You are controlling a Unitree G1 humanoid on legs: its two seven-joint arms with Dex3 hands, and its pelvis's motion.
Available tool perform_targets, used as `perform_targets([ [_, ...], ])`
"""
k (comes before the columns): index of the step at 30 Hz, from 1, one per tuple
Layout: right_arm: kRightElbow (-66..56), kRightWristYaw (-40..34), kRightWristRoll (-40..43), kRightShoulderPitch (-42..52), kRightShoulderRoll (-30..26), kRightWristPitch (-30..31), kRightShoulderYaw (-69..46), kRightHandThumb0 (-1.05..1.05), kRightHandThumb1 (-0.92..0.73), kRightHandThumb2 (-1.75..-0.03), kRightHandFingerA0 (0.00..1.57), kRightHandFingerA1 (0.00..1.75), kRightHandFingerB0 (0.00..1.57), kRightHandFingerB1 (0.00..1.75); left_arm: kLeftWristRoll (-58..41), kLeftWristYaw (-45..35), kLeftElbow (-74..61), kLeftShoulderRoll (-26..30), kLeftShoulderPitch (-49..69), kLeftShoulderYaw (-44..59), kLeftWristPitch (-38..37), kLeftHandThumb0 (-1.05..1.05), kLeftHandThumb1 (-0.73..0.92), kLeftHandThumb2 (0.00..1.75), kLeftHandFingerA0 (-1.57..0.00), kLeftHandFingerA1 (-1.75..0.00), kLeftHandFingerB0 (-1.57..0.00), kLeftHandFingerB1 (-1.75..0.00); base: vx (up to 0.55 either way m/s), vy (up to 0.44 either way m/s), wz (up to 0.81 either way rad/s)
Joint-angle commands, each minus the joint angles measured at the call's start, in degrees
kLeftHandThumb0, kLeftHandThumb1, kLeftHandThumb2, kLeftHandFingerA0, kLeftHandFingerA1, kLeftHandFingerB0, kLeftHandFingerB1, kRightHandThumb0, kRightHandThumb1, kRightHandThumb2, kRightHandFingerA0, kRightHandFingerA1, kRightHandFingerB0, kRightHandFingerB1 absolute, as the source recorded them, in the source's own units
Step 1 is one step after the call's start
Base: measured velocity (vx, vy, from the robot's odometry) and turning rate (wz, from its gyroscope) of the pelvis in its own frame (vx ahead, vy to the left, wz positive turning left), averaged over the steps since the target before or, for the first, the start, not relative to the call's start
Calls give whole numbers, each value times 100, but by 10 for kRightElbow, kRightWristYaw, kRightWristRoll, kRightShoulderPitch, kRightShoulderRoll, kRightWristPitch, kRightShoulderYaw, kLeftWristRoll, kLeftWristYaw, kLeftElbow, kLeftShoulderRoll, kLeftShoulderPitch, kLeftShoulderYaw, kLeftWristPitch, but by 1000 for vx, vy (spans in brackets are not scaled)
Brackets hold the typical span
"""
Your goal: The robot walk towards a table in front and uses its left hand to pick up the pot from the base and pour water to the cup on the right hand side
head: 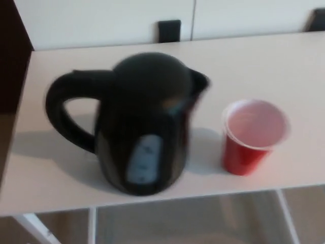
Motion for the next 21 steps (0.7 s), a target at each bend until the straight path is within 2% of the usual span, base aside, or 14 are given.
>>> perform_targets([
  [1,4,-11,6,-1,-8,-2,-6,-30,-42,-82,34,68,23,50,-3,3,6,9,-3,3,5,-4,59,98,-31,-56,-9,-47,-143,-91,0],
  [2,6,-10,7,-3,-8,-3,-7,-28,-46,-69,32,68,26,43,-6,5,9,10,-5,5,8,-4,59,98,-32,-57,-9,-47,-155,-88,1],
  [3,6,-9,7,-3,-8,-4,-7,-28,-46,-69,32,68,26,43,-7,6,10,10,-6,6,10,-4,59,98,-32,-57,-9,-47,-155,-61,3],
  [5,-3,-6,12,1,-4,-2,-10,-29,-42,-83,34,68,24,50,-4,0,11,10,-6,3,5,-5,60,99,-29,-56,-7,-46,-135,-21,0],
  [7,-6,-2,11,2,-5,0,-9,-25,-48,-73,32,67,27,43,-2,-2,21,11,-10,2,-1,-6,59,98,-28,-55,-7,-46,-120,60,1],
  [8,-2,3,13,-2,-8,1,-10,-25,-34,-92,29,64,18,55,-3,-1,21,10,-14,2,1,-5,59,98,-34,-58,-8,-47,-117,146,-5],
  [10,7,1,10,-7,-10,-5,-10,-28,-32,-90,29,64,18,55,-2,2,14,10,-15,0,3,-4,60,99,-32,-57,-9,-47,-140,186,-9],
  [14,-17,-11,12,2,-4,5,-9,-23,-49,-76,33,69,28,47,2,12,5,8,-16,-4,4,-4,58,97,-27,-54,-10,-47,-114,233,-5],
  [15,-14,-11,10,2,-4,2,-8,-28,-44,-87,34,67,24,53,3,9,7,9,-17,-5,2,-5,58,97,-29,-55,-9,-47,-65,164,5],
  [17,-11,-11,7,2,-5,-2,-7,-24,-51,-75,30,67,26,46,1,3,4,8,-14,-6,1,-6,57,98,-29,-55,-8,-47,-67,125,1],
  [18,-8,-2,6,3,-6,-7,-5,-25,-52,-76,30,66,21,43,4,-3,10,10,-17,-9,-3,-7,57,97,-29,-56,-8,-47,0,0,0],
  [19,-10,1,7,3,-6,-3,-5,-20,-41,-99,27,64,12,53,3,6,4,9,-16,-8,1,-7,56,97,-34,-58,-11,-48,0,0,0],
  [20,-9,1,6,3,-7,-4,-4,-24,-51,-80,31,68,20,43,3,7,1,8,-15,-9,2,-7,55,96,-33,-57,-11,-48,0,0,0],
  [21,-8,2,4,4,-7,-7,-2,-24,-51,-80,31,68,20,43,2,7,-3,7,-14,-9,2,-7,55,96,-33,-57,-11,-48,0,0,0],
])
